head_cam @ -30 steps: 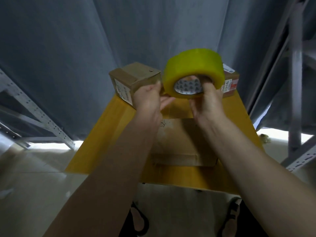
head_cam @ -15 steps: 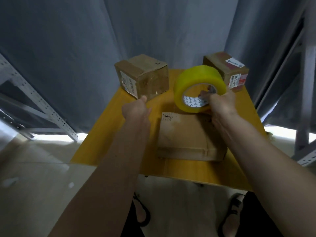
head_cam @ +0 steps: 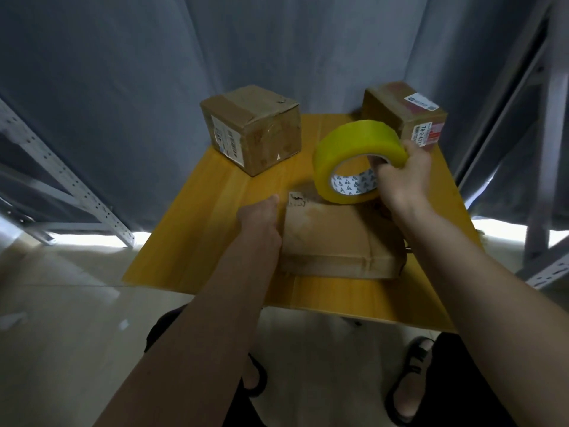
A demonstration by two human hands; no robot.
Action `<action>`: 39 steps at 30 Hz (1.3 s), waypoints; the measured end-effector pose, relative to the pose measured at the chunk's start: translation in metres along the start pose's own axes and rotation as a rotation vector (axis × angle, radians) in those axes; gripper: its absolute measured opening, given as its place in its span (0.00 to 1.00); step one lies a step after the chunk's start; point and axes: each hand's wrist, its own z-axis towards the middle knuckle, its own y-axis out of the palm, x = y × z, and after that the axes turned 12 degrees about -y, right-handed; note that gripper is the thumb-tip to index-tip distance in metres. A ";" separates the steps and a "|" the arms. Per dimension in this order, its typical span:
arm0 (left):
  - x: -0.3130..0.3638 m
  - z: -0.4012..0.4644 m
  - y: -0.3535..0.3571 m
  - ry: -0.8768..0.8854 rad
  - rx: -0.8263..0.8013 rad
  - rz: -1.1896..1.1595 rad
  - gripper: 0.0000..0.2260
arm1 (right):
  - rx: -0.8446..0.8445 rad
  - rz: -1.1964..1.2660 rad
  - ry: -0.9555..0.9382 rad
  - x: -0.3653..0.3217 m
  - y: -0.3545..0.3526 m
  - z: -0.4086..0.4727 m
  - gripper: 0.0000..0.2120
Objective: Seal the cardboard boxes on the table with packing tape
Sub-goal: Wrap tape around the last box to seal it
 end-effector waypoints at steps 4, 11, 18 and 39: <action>0.002 0.002 -0.001 -0.025 0.040 0.013 0.24 | -0.002 0.005 0.010 0.000 0.000 0.000 0.08; 0.007 0.006 0.002 -0.054 0.012 0.024 0.11 | -0.021 -0.032 -0.022 0.003 0.002 -0.004 0.04; -0.010 0.012 0.000 -0.017 -0.018 0.229 0.18 | 0.004 -0.081 0.027 0.012 0.000 -0.006 0.14; -0.027 -0.009 0.005 0.909 -0.095 0.947 0.26 | -0.050 -0.026 0.077 0.012 -0.002 -0.016 0.17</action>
